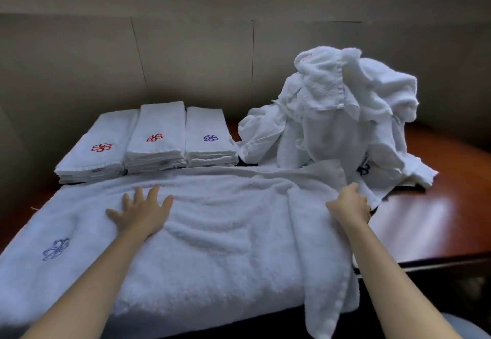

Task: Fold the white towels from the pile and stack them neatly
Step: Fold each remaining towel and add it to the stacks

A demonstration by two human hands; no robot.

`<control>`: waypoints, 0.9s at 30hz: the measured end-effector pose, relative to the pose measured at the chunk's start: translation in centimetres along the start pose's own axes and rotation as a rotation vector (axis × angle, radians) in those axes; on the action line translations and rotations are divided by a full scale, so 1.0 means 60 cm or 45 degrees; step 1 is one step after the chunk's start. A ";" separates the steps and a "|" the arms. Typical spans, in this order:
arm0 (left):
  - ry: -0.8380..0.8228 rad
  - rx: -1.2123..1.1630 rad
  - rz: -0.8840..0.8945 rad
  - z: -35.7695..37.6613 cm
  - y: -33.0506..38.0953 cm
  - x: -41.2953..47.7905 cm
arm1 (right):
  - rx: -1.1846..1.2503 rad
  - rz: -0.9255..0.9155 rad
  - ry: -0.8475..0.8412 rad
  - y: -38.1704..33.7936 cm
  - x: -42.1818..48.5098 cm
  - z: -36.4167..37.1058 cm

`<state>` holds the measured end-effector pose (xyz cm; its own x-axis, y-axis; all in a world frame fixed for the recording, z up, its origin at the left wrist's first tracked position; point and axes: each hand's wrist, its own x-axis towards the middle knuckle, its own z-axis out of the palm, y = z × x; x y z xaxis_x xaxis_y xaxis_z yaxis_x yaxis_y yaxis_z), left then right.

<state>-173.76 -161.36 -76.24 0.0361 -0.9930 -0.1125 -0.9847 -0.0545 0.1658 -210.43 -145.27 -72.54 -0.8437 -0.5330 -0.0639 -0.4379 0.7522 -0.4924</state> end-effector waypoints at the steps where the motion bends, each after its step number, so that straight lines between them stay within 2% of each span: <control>1: 0.000 0.004 0.002 -0.001 0.001 -0.001 | -0.011 -0.052 -0.029 0.002 0.004 -0.003; 4: 0.011 0.007 0.016 -0.001 -0.001 -0.001 | -0.153 -0.252 -0.025 0.000 0.031 -0.033; 7: 0.013 0.009 0.054 -0.001 -0.002 -0.001 | -0.235 -0.466 0.316 -0.009 0.075 -0.078; 9: -0.008 0.021 0.099 0.000 -0.001 -0.002 | -0.421 -0.603 0.507 -0.013 0.096 -0.086; 11: -0.006 0.044 0.119 -0.002 0.000 -0.005 | -0.645 -0.592 0.531 -0.020 0.100 -0.072; 13: 0.082 0.059 0.140 -0.012 -0.004 -0.002 | -0.660 -0.540 0.560 -0.039 0.088 -0.049; 14: 0.132 0.027 0.154 -0.021 -0.008 0.005 | -0.614 -0.593 0.567 -0.055 0.078 -0.035; 17: 0.228 -0.167 0.129 -0.060 -0.027 0.038 | -0.574 -1.012 0.488 -0.118 0.048 0.021; 19: 0.244 -0.097 0.102 -0.082 -0.055 0.067 | -0.705 -1.178 0.301 -0.164 0.033 0.062; 22: 0.123 0.046 0.053 -0.105 -0.110 0.104 | -0.865 -1.106 0.151 -0.208 0.037 0.103; 25: 0.016 -0.054 0.055 -0.124 -0.152 0.131 | -0.890 -0.916 0.057 -0.217 0.057 0.115; 27: -0.129 -0.133 0.025 -0.143 -0.163 0.136 | -0.901 -0.866 0.069 -0.215 0.065 0.114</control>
<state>-162.36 -169.83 -70.41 -0.0059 -0.9786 -0.2058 -0.9616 -0.0509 0.2697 -205.98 -159.70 -72.40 -0.3479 -0.9333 0.0893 -0.9056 0.3592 0.2257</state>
